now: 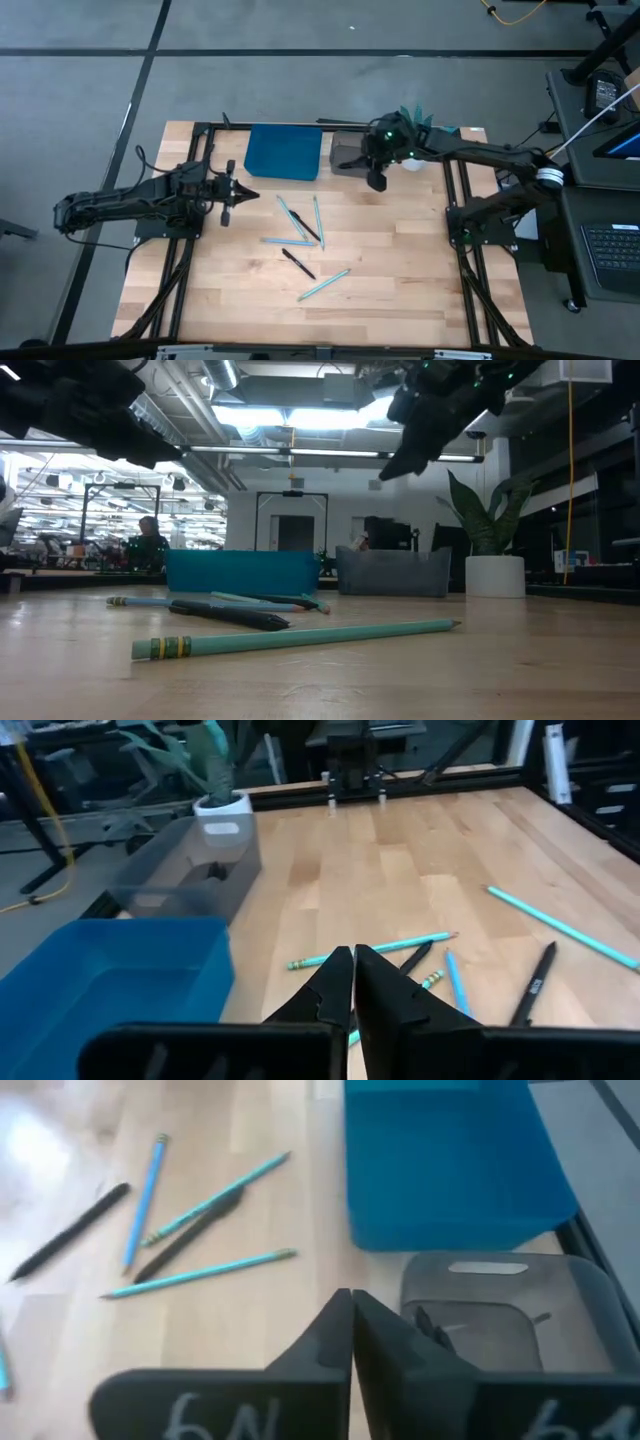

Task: Sort pens & pencils
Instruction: Put the black pen into the black bin

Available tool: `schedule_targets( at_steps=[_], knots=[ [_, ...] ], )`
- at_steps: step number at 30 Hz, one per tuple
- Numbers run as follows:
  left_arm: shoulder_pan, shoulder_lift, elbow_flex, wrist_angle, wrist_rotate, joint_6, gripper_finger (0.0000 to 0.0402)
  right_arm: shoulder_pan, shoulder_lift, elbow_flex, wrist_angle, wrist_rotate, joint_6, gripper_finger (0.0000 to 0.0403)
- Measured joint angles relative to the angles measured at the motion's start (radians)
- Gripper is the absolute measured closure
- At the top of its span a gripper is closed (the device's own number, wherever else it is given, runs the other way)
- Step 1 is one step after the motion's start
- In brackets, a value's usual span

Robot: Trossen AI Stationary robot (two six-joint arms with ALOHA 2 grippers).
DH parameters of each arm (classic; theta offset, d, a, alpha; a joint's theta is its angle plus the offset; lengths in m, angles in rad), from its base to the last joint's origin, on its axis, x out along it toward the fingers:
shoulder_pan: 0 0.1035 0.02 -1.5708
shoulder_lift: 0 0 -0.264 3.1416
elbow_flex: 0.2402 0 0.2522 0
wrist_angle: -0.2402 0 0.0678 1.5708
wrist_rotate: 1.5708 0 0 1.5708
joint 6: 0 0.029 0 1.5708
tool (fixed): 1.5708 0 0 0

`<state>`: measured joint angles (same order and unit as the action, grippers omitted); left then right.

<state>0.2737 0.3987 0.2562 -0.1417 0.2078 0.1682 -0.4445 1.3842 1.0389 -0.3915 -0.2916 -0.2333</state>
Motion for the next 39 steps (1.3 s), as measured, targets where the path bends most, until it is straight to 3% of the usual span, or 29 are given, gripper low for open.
schedule_targets(
  at_steps=[4, 8, 19, 30, 34, 39],
  knots=[
    [-0.001, 0.069, 0.000, 0.056, 0.056, -0.001, 0.0399, 0.028, -0.019, 0.000, -0.008, 0.000, 0.020, 0.0367],
    [-0.013, 0.156, 0.001, 0.095, 0.046, 0.001, 0.0399, 0.043, -0.020, 0.000, -0.017, 0.000, 0.020, 0.0363],
    [-0.082, 0.453, 0.144, 0.091, -0.032, 0.110, 0.0380, 0.042, -0.020, -0.001, -0.069, 0.001, 0.023, 0.0386],
    [-0.087, 0.694, 0.255, 0.092, -0.066, 0.157, 0.0399, 0.051, -0.075, -0.002, -0.103, 0.003, 0.020, 0.0398],
    [-0.087, 0.729, 0.257, 0.155, -0.060, 0.157, 0.0398, 0.078, -0.156, -0.024, -0.044, 0.001, 0.019, 0.0400],
    [-0.084, 0.744, 0.257, 0.183, -0.007, 0.158, 0.0392, 0.134, -0.318, -0.214, 0.213, 0.000, 0.024, 0.0397]
  ],
)
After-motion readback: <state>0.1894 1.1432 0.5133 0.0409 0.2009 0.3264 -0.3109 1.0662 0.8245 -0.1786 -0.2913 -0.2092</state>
